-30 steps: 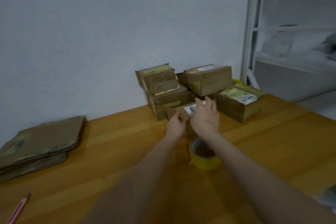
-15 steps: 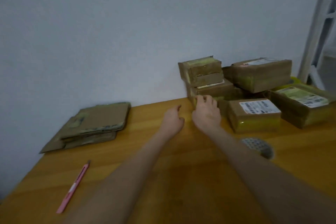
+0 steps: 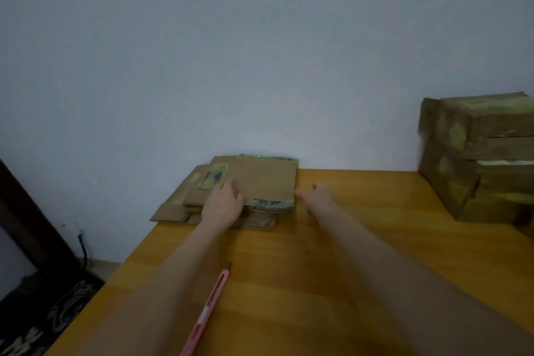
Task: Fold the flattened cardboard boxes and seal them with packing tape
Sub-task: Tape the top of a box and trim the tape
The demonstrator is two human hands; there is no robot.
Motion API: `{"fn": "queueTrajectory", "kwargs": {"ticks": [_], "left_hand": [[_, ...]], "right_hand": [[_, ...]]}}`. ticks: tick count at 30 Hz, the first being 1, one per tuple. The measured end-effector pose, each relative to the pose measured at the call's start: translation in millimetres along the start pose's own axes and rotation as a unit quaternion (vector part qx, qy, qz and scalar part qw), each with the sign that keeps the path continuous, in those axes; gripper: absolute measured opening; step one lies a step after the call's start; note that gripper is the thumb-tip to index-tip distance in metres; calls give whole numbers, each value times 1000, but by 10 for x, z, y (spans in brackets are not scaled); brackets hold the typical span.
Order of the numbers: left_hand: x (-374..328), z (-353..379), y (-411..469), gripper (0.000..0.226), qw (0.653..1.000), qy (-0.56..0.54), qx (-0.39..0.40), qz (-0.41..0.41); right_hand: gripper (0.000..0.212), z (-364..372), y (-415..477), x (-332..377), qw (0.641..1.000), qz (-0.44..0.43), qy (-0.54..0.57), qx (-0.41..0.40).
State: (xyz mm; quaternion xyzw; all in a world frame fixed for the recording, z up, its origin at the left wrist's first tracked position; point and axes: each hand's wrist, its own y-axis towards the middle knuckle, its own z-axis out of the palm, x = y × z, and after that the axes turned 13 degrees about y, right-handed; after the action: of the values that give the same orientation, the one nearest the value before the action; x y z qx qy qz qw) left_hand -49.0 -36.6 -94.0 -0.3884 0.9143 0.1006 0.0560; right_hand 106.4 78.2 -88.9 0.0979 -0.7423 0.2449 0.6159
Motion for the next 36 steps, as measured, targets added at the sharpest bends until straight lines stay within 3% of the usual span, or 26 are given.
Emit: {"fn": "queueTrajectory", "kwargs": {"ticks": [4, 9, 12, 16, 20, 26, 30, 36], "left_hand": [[120, 277, 123, 52, 997, 70, 8, 21], [182, 251, 119, 52, 999, 8, -16, 33], [165, 114, 33, 52, 999, -38, -10, 38], [66, -136, -96, 48, 997, -57, -27, 54], [10, -296, -203, 47, 995, -82, -39, 37], [-126, -26, -262, 49, 996, 4, -7, 89], [-15, 141, -76, 52, 1000, 7, 7, 23], [53, -178, 38, 68, 963, -183, -145, -134]], "right_hand": [[30, 232, 328, -67, 998, 3, 56, -13], [31, 288, 391, -46, 992, 10, 123, 9], [19, 277, 285, -6, 982, 28, 187, 3], [30, 117, 111, 90, 972, 9, 232, -38], [35, -69, -17, 146, 976, 4, 208, -61], [24, 42, 78, 60, 979, 29, 195, -49], [14, 170, 234, 18, 984, 18, 173, -44], [21, -188, 143, 23, 975, -23, 221, -14]]}}
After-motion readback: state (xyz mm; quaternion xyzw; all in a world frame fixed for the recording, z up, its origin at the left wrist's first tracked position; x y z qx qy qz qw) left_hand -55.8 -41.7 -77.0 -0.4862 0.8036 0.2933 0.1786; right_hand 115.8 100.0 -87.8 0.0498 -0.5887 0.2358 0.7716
